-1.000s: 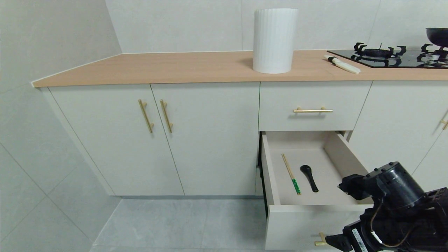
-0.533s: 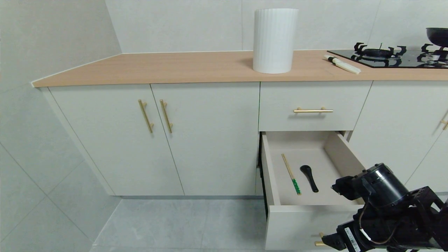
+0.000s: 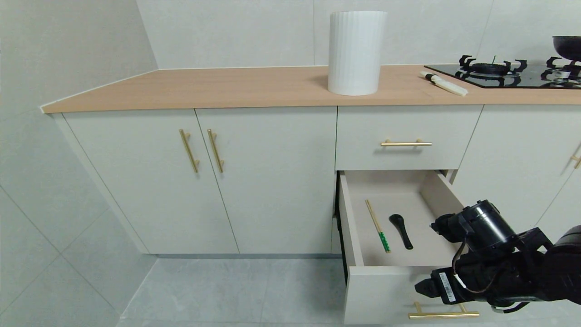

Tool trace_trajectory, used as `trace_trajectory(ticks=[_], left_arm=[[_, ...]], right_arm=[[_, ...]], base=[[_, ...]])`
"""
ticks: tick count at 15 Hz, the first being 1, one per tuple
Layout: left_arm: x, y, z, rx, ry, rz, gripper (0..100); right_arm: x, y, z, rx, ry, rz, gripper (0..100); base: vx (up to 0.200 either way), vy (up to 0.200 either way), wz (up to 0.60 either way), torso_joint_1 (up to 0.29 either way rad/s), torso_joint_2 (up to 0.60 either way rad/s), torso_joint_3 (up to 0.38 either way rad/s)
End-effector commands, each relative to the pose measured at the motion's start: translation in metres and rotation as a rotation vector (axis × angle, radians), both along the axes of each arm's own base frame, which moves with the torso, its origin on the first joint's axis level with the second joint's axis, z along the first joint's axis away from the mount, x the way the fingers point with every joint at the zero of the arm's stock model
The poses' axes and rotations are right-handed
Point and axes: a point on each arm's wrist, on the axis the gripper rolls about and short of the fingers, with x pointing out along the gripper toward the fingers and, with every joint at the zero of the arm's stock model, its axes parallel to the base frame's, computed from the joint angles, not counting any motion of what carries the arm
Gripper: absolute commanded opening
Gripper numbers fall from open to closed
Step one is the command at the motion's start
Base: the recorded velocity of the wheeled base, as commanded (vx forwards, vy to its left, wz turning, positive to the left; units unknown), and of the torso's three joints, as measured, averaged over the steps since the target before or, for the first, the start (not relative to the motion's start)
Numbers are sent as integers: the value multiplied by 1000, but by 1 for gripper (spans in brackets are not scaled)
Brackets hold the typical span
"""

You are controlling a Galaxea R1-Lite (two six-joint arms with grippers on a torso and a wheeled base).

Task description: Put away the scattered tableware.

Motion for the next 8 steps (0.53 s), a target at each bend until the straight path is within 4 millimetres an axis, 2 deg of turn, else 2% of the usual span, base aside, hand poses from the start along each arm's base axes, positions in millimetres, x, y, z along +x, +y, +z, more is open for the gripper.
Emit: trace_trajectory(ticks=[1,8], left_arm=[[0,0,0,0,0,0,100],[0,0,0,0,0,0,100]], right_arm=[[5,0,-5,-3,3,-21,100],[26,0,-17,14,-68,-89,100]], base=[[0,0,0,0,0,0],[0,0,0,0,0,0]])
